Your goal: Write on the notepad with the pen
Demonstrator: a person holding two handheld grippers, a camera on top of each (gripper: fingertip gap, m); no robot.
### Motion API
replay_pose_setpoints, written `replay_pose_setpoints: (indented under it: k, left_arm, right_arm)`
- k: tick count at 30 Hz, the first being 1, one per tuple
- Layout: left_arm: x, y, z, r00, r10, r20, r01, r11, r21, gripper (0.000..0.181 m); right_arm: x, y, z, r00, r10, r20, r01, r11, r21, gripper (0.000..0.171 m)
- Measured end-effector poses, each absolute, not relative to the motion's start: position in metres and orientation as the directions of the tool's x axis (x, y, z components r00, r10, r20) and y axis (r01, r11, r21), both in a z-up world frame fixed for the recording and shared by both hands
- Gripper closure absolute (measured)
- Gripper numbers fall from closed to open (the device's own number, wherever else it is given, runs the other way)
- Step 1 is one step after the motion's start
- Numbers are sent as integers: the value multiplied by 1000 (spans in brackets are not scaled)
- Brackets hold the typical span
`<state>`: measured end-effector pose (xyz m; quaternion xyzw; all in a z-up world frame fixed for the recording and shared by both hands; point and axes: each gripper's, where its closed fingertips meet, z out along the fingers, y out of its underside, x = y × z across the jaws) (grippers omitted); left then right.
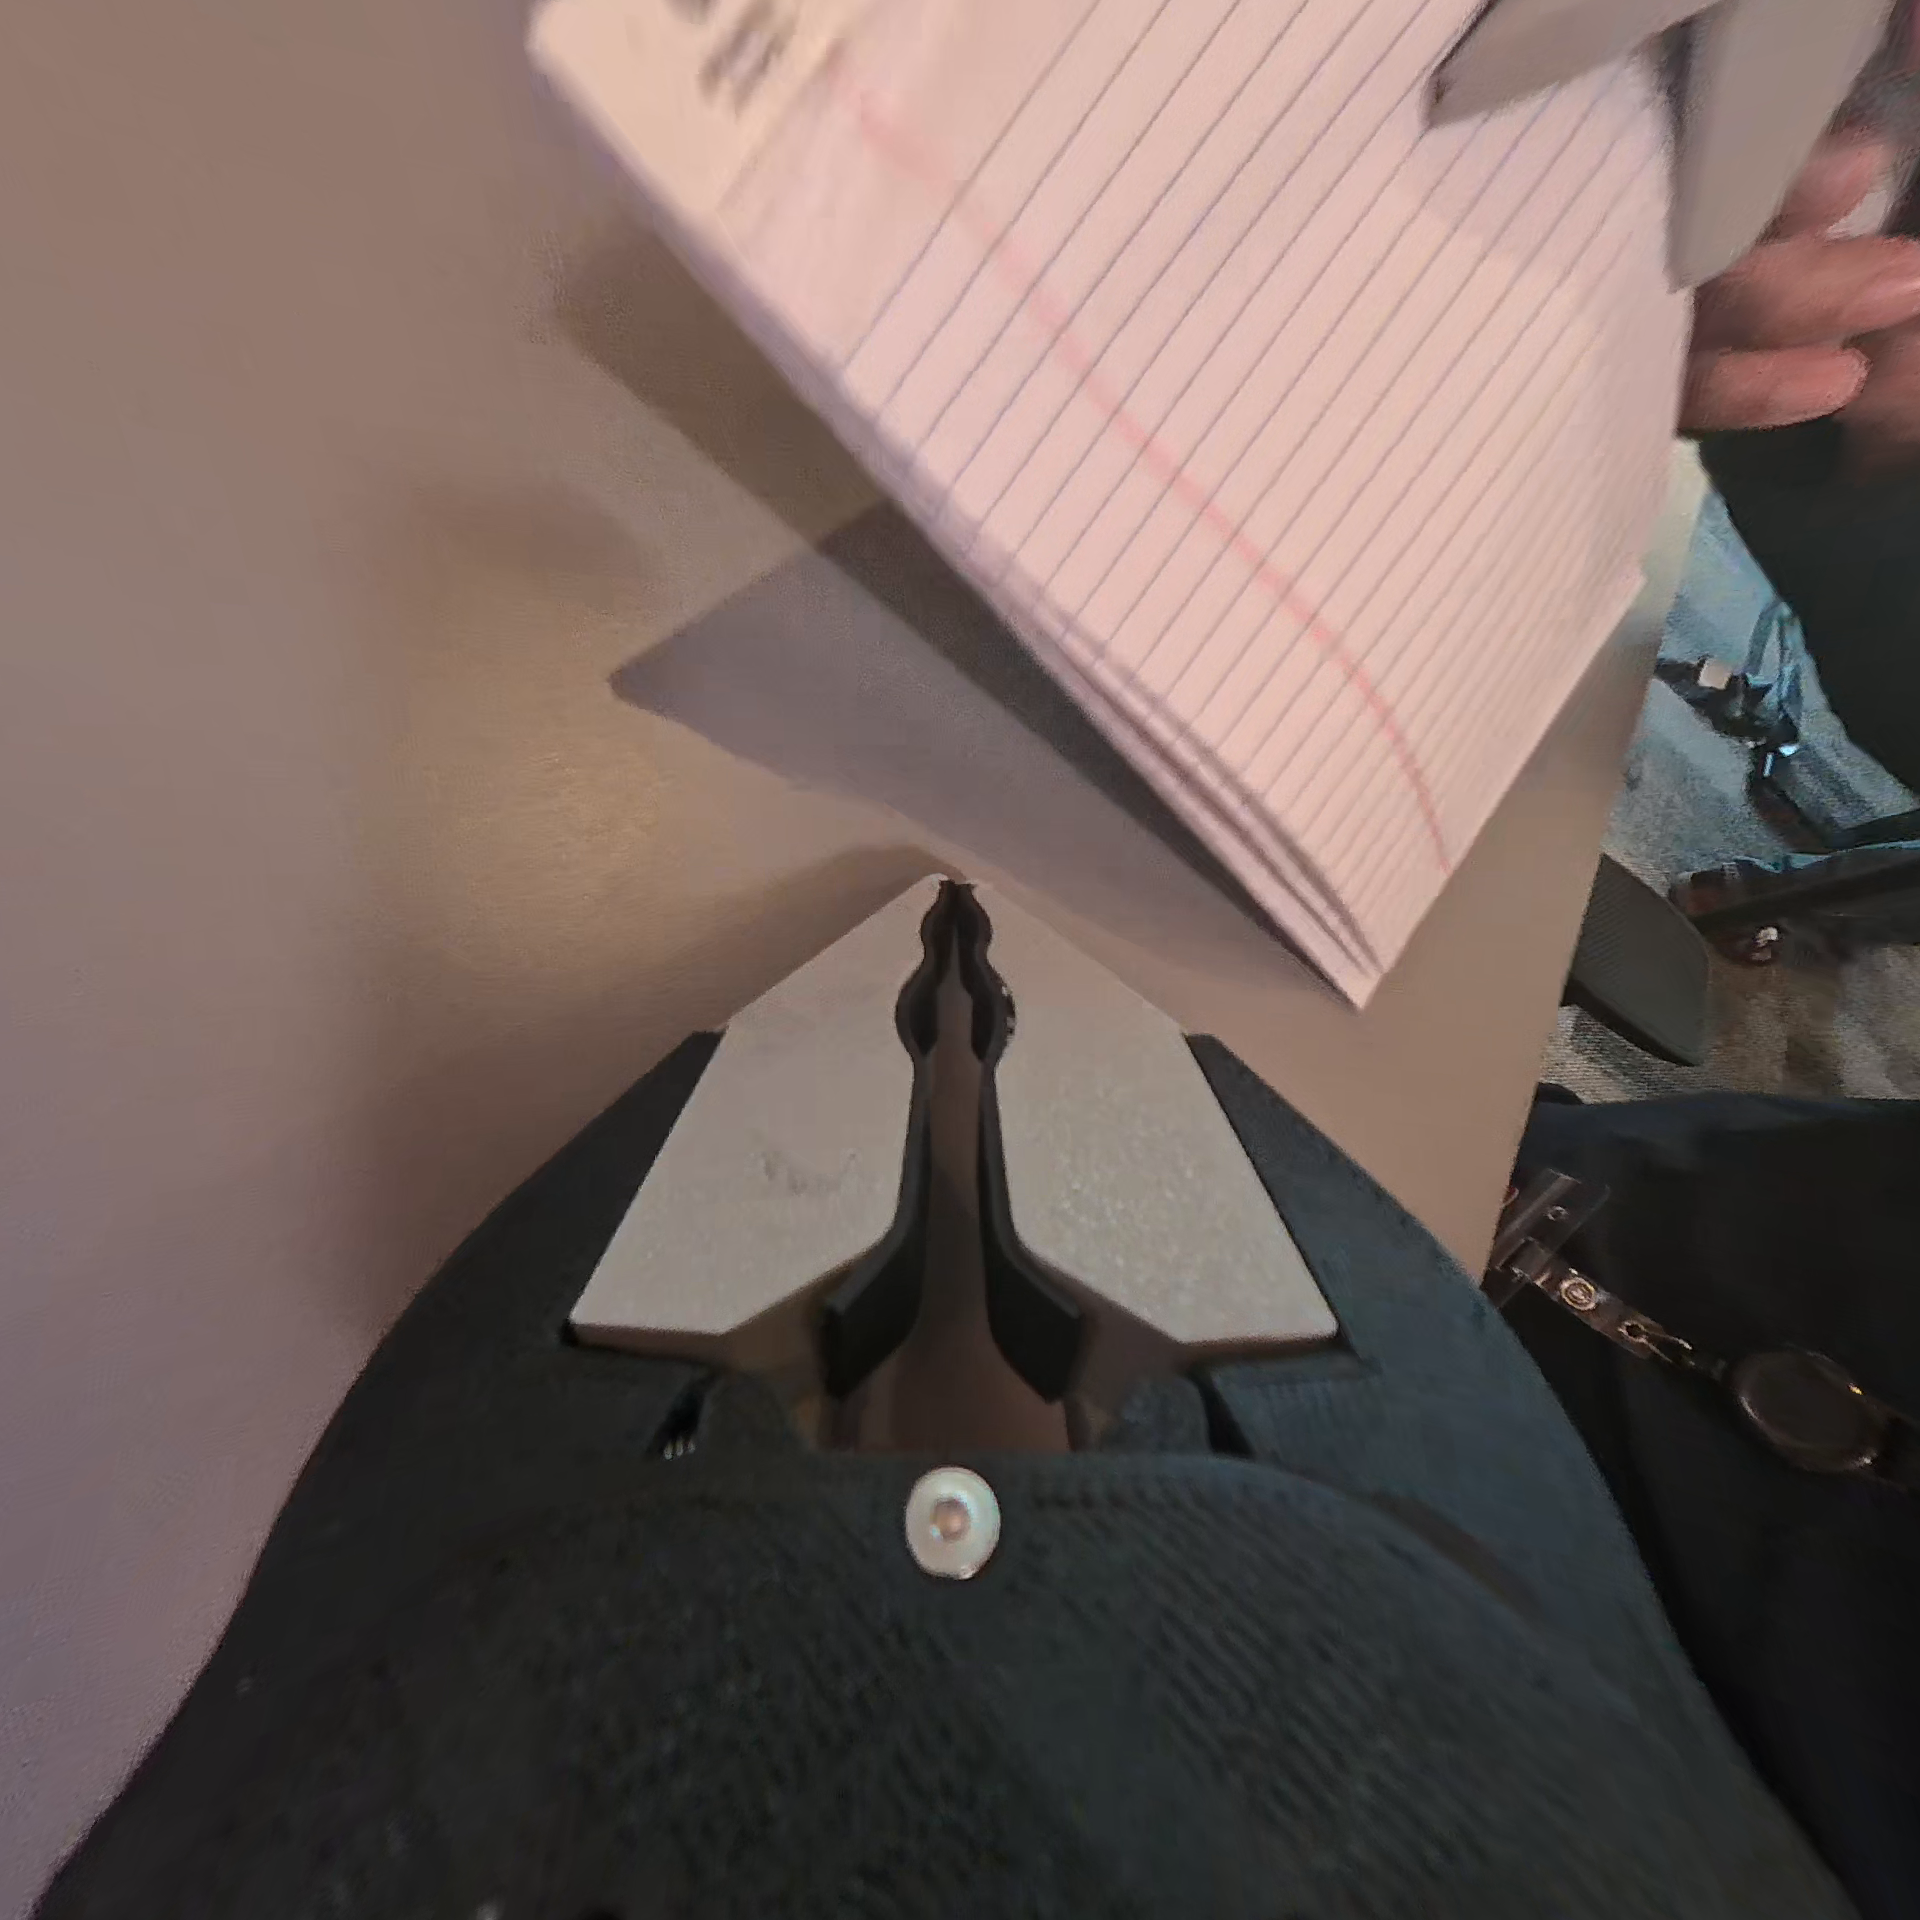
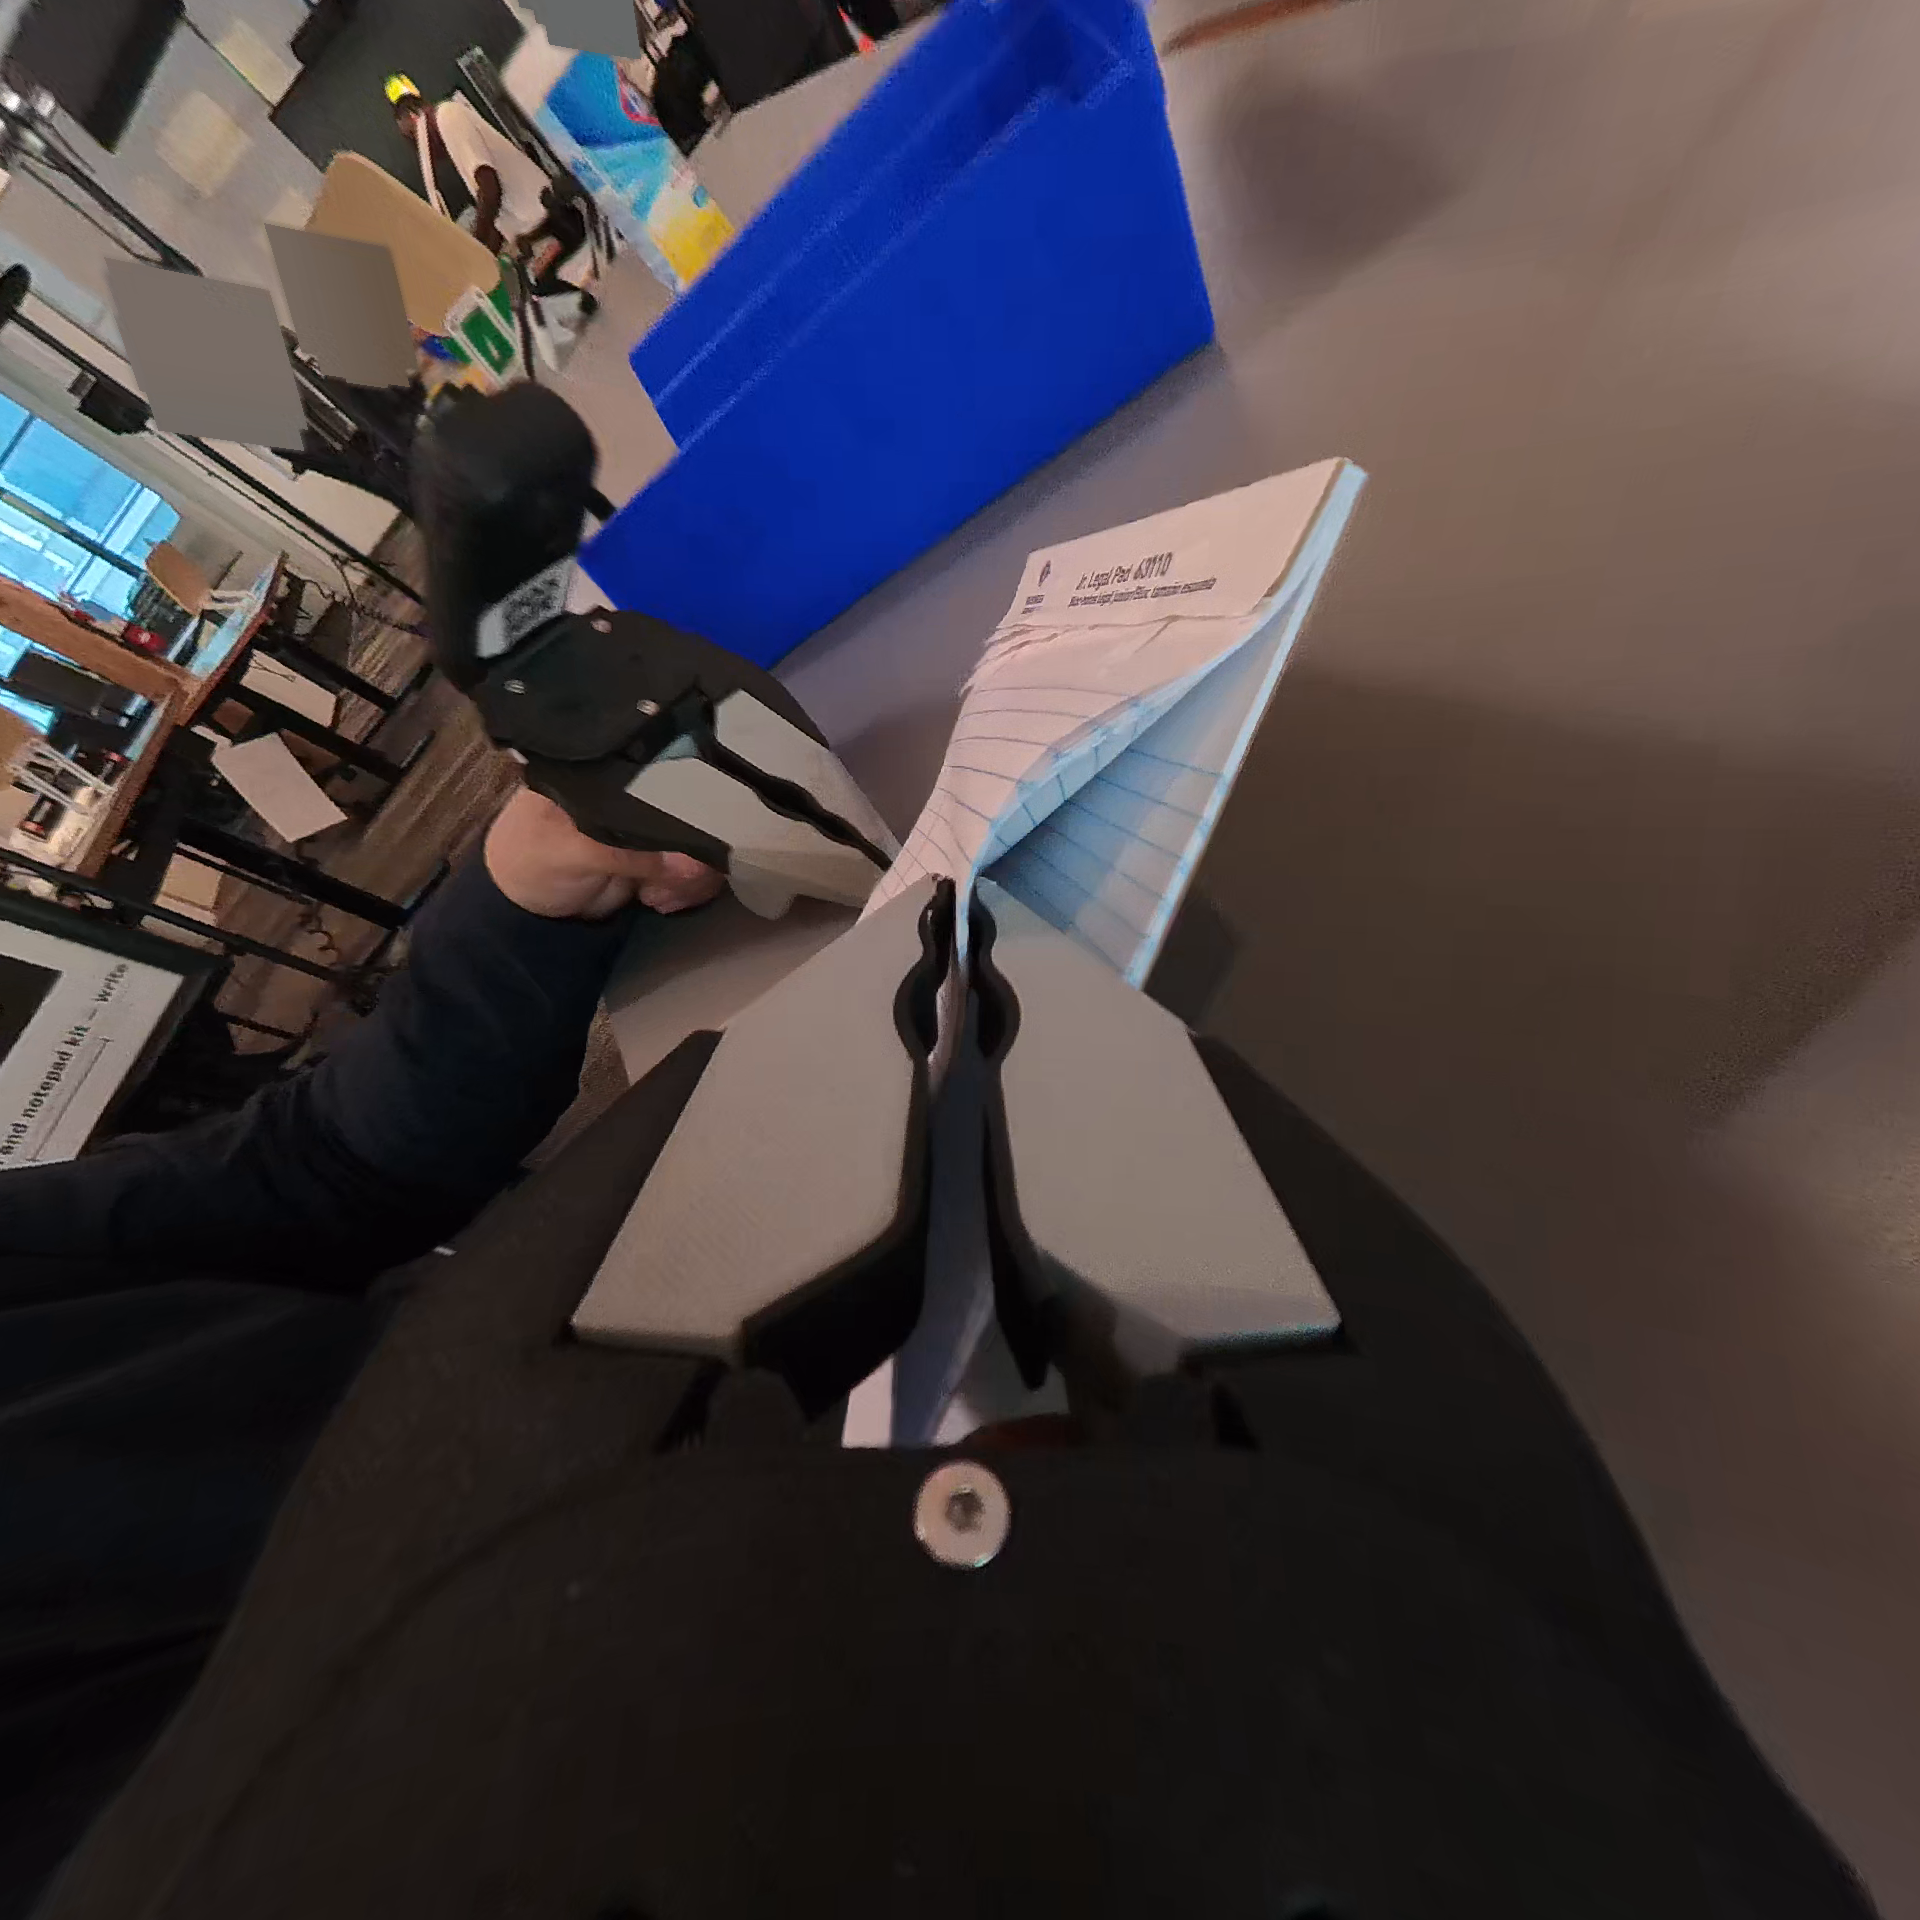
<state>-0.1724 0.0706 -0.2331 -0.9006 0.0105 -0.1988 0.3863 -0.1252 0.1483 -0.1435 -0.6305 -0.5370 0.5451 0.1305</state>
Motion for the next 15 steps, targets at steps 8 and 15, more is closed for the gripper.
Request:
replay_pose_setpoints:
  k: [8,15]
  left_arm:
    - [-173,70,-233,919,-171,355,140,-701,-700,181]
    - [-173,71,-233,921,-171,349,135,-700,-701,181]
  right_arm:
    - [-79,190,-18,-206,912,-355,294,-288,-911,171]
    - [-21,294,59,-6,981,-194,187,-189,-964,171]
